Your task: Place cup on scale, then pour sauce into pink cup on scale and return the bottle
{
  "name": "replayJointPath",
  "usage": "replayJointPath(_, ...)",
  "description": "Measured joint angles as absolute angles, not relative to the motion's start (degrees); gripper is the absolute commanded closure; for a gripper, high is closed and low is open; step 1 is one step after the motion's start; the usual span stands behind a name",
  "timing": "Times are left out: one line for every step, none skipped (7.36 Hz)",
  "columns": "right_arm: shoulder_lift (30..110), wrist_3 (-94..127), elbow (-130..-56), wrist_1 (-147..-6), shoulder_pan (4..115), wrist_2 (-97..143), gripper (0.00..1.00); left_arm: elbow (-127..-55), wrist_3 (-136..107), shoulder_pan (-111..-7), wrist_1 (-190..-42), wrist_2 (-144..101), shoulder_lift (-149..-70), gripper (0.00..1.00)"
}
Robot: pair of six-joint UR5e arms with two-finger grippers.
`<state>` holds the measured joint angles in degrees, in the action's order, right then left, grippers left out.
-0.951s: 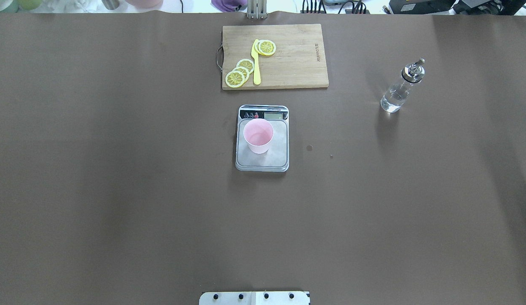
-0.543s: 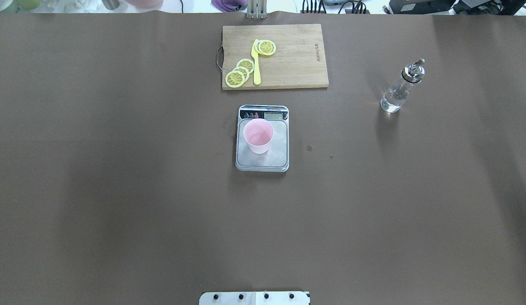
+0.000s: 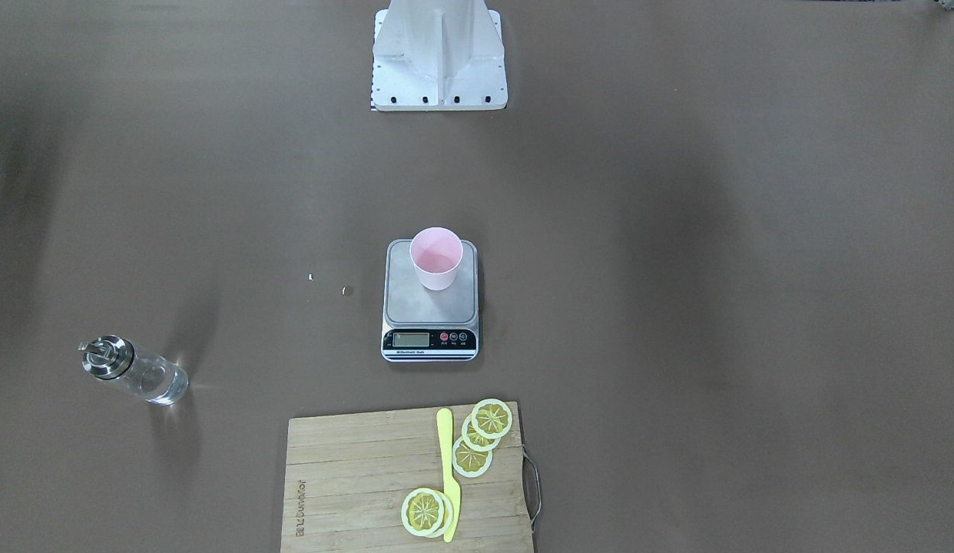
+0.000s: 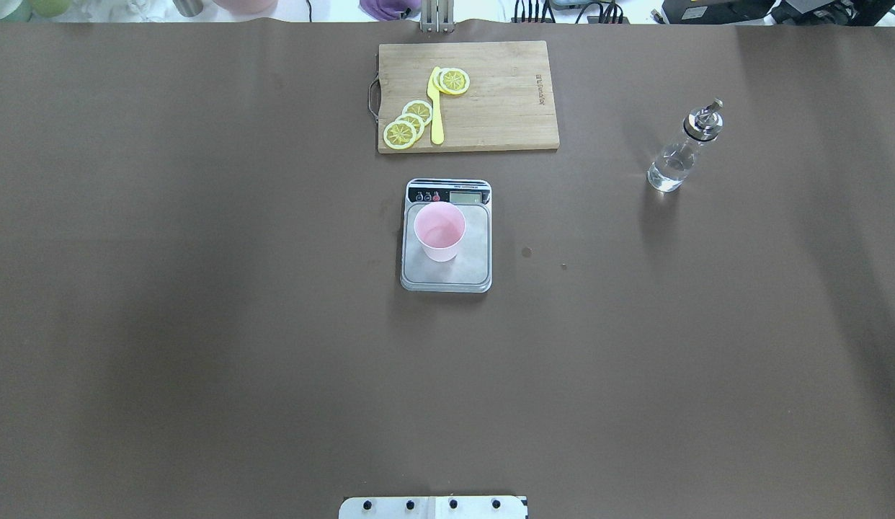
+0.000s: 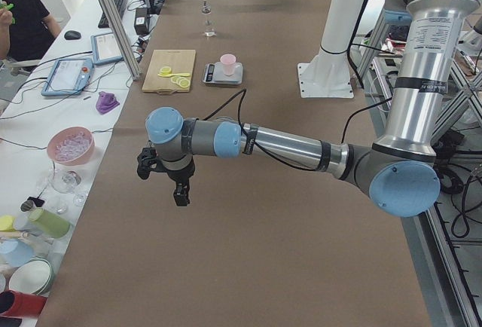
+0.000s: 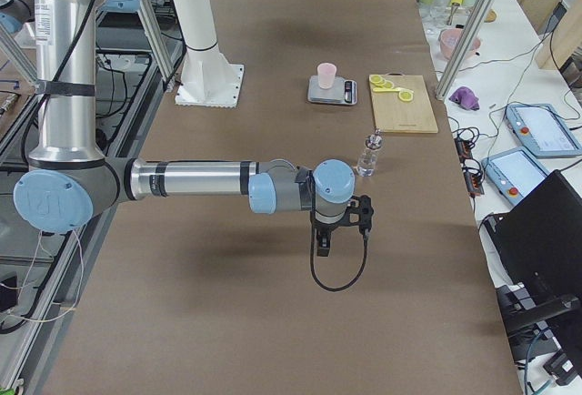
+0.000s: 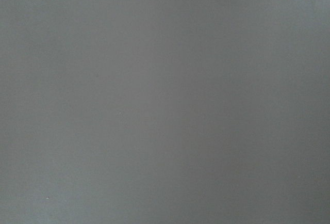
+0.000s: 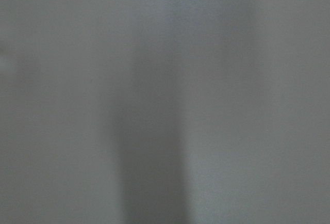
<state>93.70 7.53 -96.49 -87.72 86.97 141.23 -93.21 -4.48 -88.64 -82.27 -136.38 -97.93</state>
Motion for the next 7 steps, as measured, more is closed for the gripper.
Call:
replayJointPath(94.08, 7.28, -97.01, -88.19, 87.56, 141.43, 0.00, -93.22, -4.66, -88.66, -83.51, -136.42, -97.04, 0.01)
replayJointPath(94.54, 7.18, -97.35, -88.40, 87.83, 141.53, 0.00, -93.22, -5.03, -88.68, -84.16, -136.44, -96.35, 0.01)
replayJointPath(95.08, 7.14, -97.94, -89.03, 88.11, 141.57, 0.00, -92.91, -5.10, -88.83, -84.70, -135.88, -95.37, 0.01)
replayJointPath(95.61, 7.13, -99.50, -91.00, 88.62, 141.58, 0.00, -92.36, -5.01, -89.54, -85.82, -134.14, -94.54, 0.01)
replayJointPath(95.92, 7.12, -101.62, -93.82, 88.77, 141.27, 0.00, -92.01, -4.98, -90.73, -87.38, -132.23, -94.02, 0.01)
replayJointPath(95.96, 7.06, -103.01, -95.65, 88.20, 140.14, 0.00, -91.65, -4.95, -91.39, -88.25, -131.39, -93.78, 0.01)
replayJointPath(95.82, 6.83, -103.62, -96.44, 87.18, 138.74, 0.00, -91.12, -4.93, -91.64, -88.64, -131.06, -93.79, 0.01)
